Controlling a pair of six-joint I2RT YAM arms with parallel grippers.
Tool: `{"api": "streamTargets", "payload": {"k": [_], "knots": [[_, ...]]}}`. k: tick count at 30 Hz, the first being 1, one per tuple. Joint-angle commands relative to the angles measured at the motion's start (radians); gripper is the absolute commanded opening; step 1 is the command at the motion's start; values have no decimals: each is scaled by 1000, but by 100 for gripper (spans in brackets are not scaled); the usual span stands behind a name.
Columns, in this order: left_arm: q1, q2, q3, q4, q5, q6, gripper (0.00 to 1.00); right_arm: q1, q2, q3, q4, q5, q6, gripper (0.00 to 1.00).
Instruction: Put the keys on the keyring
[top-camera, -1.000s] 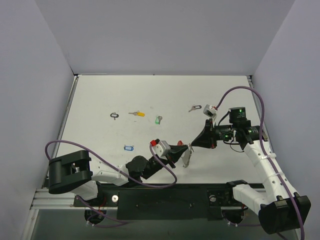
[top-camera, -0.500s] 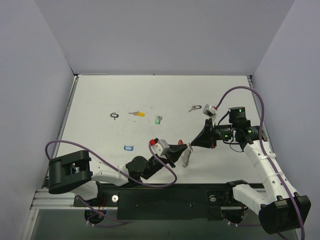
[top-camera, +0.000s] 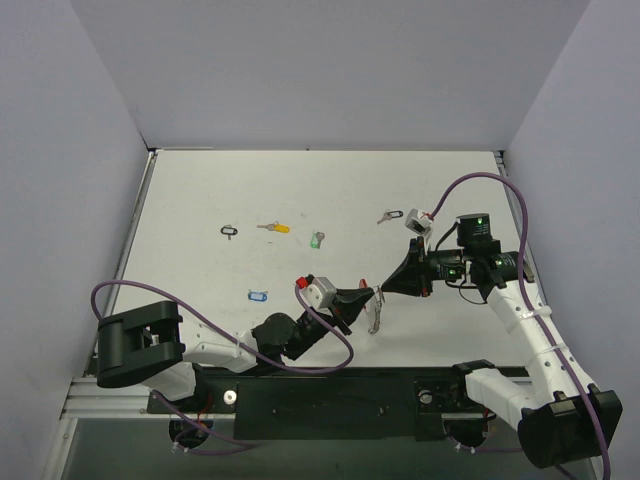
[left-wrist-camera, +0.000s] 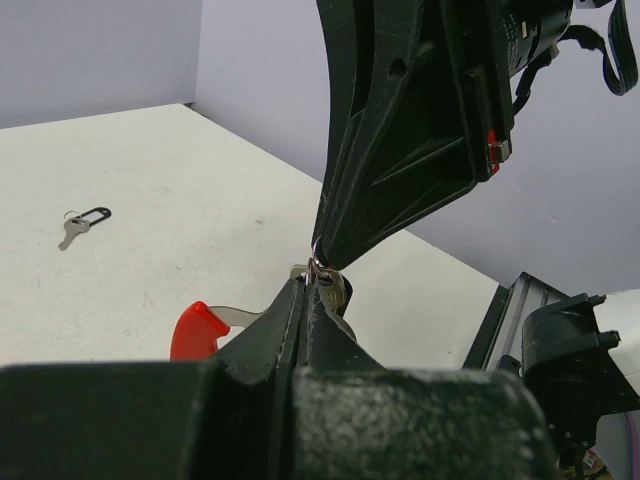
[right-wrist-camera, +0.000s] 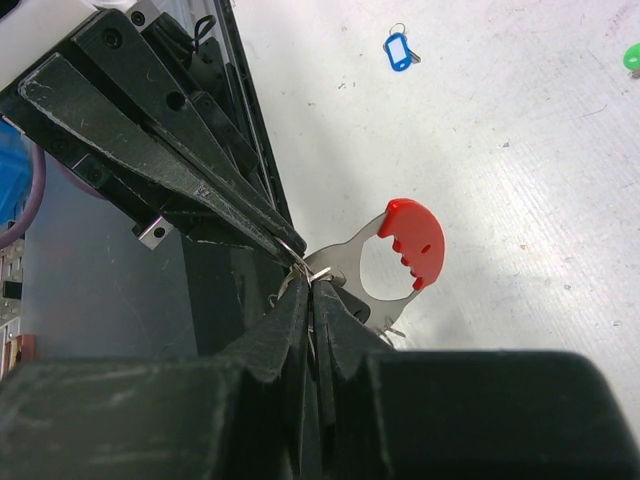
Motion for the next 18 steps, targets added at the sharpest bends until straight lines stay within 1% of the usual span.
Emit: {"api": "streamTargets", "payload": {"k": [1, 7, 12, 18], "knots": [[2, -30, 8, 303, -66, -3, 0, -5, 6, -4, 24, 14, -17, 0], [1, -17, 17, 305, -84, 23, 0, -5, 9, -5, 24, 13, -16, 0], [1, -13, 22, 282, -61, 81, 0, -3, 9, -4, 24, 11, -14, 0], [7, -2, 13, 300, -46, 127, 0, -3, 12, -7, 24, 4, -16, 0]]}}
